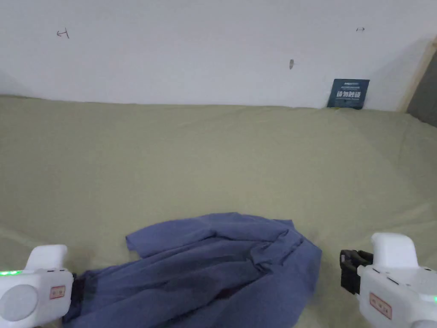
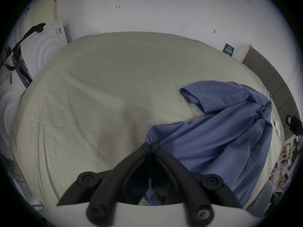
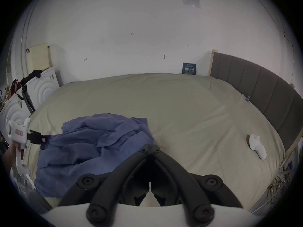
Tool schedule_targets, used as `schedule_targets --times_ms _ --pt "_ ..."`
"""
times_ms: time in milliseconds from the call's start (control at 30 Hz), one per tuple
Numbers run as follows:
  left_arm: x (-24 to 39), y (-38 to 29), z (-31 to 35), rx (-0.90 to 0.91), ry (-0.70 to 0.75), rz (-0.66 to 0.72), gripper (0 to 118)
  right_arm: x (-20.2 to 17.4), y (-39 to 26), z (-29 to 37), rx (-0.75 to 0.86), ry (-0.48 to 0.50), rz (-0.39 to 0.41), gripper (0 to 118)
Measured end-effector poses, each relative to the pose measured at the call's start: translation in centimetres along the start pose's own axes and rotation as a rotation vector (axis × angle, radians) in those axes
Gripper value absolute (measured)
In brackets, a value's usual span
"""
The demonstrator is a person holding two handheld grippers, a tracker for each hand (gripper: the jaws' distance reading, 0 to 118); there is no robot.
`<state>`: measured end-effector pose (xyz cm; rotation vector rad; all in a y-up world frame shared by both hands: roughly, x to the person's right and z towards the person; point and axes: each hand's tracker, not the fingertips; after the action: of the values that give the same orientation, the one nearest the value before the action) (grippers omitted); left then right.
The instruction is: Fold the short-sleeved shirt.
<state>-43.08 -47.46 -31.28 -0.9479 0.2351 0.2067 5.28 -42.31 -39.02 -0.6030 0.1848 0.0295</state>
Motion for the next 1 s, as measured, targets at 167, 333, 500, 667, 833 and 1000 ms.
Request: schedule_targets --times_ms 167,333,500,667,833,1000 --pt "0.2 0.1 -0.3 -0.008 0.0 0.011 0 1.3 2.3 -8.5 -0.26 0.089 -0.01 118" --pt "-0.2 0.3 -1.7 -0.023 0.003 0.02 0 1.2 0.5 -16.3 -0.403 0.07 0.034 111" --pt "-0.4 0.8 -1.4 -0.024 0.016 0.015 0 0.4 0.6 -15.5 -0.391 0.136 0.051 7" --pt "-0.7 2.4 3.7 0.067 0.055 -0.018 0 1.3 3.6 -8.1 -0.256 0.135 0.062 7" --pt "-1.3 4.9 12.6 0.233 0.087 -0.006 0 1.8 8.1 0.7 -0.099 0.211 0.038 7" --pt "-1.5 7.0 20.8 0.385 0.126 -0.007 0 2.4 12.5 8.5 0.068 0.211 0.027 7"
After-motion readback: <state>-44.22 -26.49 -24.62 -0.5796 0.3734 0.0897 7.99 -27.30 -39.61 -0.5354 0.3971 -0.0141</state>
